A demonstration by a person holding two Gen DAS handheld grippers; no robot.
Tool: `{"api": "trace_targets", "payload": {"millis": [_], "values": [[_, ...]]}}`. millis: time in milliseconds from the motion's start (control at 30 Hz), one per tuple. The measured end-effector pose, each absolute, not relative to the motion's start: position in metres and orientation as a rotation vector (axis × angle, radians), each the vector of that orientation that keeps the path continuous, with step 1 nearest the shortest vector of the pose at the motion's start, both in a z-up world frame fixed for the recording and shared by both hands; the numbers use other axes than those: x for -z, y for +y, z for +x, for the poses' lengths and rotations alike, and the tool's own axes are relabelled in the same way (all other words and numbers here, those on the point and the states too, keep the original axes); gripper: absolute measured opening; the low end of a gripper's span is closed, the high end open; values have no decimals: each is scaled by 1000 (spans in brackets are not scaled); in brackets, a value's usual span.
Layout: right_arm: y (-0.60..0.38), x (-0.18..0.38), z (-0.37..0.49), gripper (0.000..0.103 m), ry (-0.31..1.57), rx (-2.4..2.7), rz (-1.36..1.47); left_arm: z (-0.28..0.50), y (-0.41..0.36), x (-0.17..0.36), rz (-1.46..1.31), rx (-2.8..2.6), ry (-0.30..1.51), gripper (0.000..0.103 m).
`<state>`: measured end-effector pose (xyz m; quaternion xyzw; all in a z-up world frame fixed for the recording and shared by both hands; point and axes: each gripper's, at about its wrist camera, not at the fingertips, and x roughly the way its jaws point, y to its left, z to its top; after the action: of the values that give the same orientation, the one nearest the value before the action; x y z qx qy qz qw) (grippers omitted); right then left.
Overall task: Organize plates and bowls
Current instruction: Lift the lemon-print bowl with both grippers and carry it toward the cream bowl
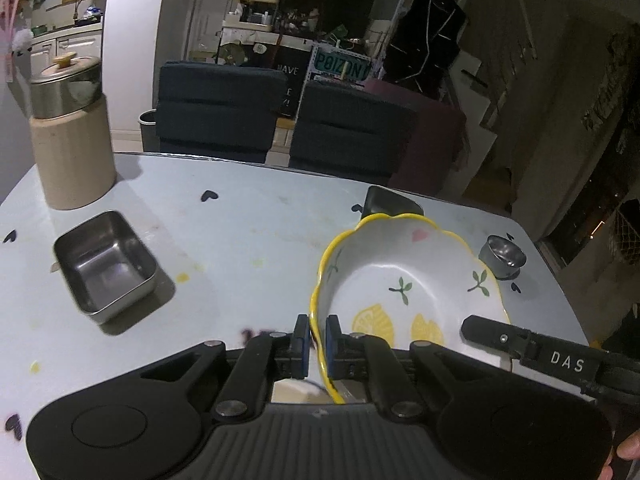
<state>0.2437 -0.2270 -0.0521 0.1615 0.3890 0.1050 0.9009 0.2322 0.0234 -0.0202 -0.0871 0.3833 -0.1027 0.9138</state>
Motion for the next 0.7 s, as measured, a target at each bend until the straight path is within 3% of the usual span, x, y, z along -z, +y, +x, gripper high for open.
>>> {"api": "trace_targets", "payload": {"millis": [700], "values": [[-175, 62, 207, 11, 864, -308, 324, 161, 82, 29, -172, 139, 769, 8]]}}
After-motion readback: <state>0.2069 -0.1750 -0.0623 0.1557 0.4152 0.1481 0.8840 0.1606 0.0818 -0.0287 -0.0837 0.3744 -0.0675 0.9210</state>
